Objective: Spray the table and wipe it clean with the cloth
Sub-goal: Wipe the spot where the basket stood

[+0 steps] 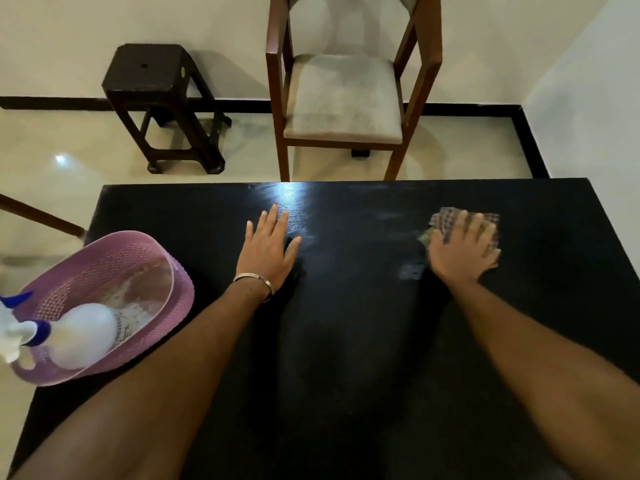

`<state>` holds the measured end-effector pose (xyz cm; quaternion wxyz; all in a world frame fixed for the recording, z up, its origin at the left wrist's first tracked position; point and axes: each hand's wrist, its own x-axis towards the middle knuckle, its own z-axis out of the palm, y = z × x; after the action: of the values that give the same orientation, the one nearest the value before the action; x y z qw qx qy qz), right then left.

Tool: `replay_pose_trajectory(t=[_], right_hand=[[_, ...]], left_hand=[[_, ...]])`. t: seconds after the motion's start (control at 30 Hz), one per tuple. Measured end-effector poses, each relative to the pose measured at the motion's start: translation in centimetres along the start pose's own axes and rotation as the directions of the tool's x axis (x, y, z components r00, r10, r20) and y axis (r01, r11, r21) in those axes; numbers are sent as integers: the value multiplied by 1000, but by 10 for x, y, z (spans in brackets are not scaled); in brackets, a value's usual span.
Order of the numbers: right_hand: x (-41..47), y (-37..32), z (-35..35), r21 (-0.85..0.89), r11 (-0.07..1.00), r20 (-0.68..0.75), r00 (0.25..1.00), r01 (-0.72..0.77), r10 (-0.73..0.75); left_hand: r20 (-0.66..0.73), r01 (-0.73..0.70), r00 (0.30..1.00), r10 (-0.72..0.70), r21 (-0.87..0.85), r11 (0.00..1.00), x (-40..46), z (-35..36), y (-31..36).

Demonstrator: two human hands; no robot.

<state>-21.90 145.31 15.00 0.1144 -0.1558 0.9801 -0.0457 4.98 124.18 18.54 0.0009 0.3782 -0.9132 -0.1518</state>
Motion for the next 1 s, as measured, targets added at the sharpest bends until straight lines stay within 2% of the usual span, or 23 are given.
replay_pose_trajectory(t=[0.07, 0.1, 0.17, 0.23, 0.27, 0.3, 0.33, 0.37, 0.43, 0.5, 0.57, 0.63, 0.7, 0.77, 0.8, 0.83, 0.9, 0.97, 1.0], right_hand=[[-47, -67, 18, -3, 968, -13, 968, 251, -251], [-79, -99, 28, -14, 921, 1, 921, 390, -390], [-148, -148, 49, 3, 758, 66, 756, 652, -651], [-202, -166, 60, 55, 527, 174, 512, 848, -841], [-214, -162, 62, 70, 427, 204, 406, 902, -891], [-211, -152, 62, 73, 357, 205, 336, 931, -919], [-197, -136, 61, 57, 339, 178, 324, 939, -929], [-175, -117, 56, 34, 381, 140, 373, 924, -917], [-115, -64, 39, 4, 593, 68, 591, 805, -804], [-49, 5, 13, -46, 824, 43, 825, 565, -563], [-4, 81, -13, -75, 958, 22, 961, 276, -275], [13, 143, -30, -22, 1000, 23, 1000, 12, -11], [14, 161, -33, 21, 984, 56, 983, -179, 178], [13, 134, -29, 54, 962, 68, 962, -268, 265], [13, 109, -27, 67, 962, 70, 963, -265, 260], [13, 79, -24, 65, 975, 69, 975, -214, 209], [10, 11, -15, 25, 1000, 68, 998, -12, 10], [-2, -64, -3, 2, 975, 101, 970, 223, -222], [-13, -100, 5, -7, 937, 130, 929, 349, -345]], left_hand=[[-2, 14, 1000, -14, -7, 1000, -3, -3, -4], [-1, 27, 1000, -27, -13, 1000, -5, -5, -6], [11, 39, 999, -39, 1, 999, -8, -7, -10], [31, 34, 999, -34, 30, 999, -9, -10, -10], [32, 31, 999, -32, 34, 999, -10, -11, -9], [26, 31, 999, -31, 28, 999, -10, -11, -7], [19, 26, 999, -27, 19, 999, -10, -10, -3], [14, 20, 1000, -21, 12, 1000, -10, -10, 1], [10, 10, 1000, -10, 3, 1000, -8, -7, 11], [9, -5, 1000, 5, -16, 1000, -6, -2, 22], [9, -22, 1000, 22, -46, 999, -5, 3, 32], [16, -30, 999, 31, -63, 998, -6, 6, 38], [22, -32, 999, 33, -54, 998, -10, 8, 38], [23, -28, 999, 28, -38, 999, -14, 7, 31], [21, -21, 1000, 22, -31, 999, -16, 6, 27], [15, -12, 1000, 13, -26, 1000, -17, 4, 22], [-1, 6, 1000, -6, -25, 1000, -18, -1, 12], [-15, 27, 1000, -28, -27, 999, -17, -7, 0], [-20, 41, 999, -41, -26, 999, -15, -9, -5]])
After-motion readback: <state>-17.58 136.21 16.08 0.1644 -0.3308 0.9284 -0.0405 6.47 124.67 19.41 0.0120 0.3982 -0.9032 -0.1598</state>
